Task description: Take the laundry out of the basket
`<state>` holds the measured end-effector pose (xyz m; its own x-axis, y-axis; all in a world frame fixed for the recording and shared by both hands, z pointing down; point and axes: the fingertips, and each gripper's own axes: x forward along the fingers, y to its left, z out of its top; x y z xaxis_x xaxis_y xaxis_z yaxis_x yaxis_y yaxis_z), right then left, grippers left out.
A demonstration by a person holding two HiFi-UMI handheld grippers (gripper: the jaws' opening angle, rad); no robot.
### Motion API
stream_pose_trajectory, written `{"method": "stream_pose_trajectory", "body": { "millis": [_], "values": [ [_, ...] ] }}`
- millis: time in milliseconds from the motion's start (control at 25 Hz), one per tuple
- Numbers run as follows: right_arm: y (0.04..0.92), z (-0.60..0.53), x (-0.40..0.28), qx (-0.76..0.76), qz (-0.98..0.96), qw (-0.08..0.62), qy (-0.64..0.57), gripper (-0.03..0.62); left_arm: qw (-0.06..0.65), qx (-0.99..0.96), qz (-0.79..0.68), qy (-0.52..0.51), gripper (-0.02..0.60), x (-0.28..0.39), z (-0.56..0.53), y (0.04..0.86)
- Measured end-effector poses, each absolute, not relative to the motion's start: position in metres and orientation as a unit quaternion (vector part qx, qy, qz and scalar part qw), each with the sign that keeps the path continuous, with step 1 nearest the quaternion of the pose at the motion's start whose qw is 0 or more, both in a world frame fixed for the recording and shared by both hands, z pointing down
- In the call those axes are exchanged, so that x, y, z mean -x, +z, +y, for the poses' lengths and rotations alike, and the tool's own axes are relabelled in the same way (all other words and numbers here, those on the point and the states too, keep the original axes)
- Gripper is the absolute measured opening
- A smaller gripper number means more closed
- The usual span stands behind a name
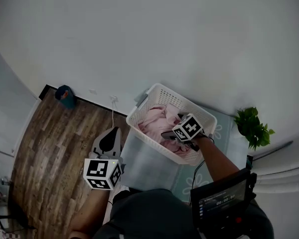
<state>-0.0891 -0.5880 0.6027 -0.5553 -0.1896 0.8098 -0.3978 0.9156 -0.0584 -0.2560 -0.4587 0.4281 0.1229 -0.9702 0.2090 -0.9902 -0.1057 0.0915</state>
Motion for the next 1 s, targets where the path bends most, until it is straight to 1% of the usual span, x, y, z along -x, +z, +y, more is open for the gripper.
{"method": "stream_pose_trajectory", "body": {
  "millis": [160,320,440,600,840,1000],
  "values": [
    [0.647,-0.591,0.093,-0.137,-0.846,0.501,0.12,0.55,0.104,-0.724,-0.68,0.05,0.011,0.277,-0.452,0.427],
    [0.686,-0.593,0.095,-0.122,-0.826,0.534,0.137,0.565,0.108,-0.706,-0.698,0.053,0.011,0.294,-0.445,0.432],
    [0.705,-0.589,0.098,-0.103,-0.817,0.547,0.152,0.565,0.117,-0.698,-0.705,0.056,0.011,0.303,-0.442,0.438],
    [0.719,-0.583,0.105,-0.095,-0.813,0.547,0.179,0.565,0.131,-0.696,-0.704,0.06,0.011,0.306,-0.44,0.448],
    [0.726,-0.571,0.111,-0.054,-0.806,0.569,0.155,0.563,0.152,-0.696,-0.698,0.066,0.011,0.306,-0.441,0.466],
    [0.737,-0.571,0.114,-0.073,-0.789,0.595,0.133,0.563,0.156,-0.698,-0.696,0.069,0.011,0.308,-0.444,0.471]
  ]
}}
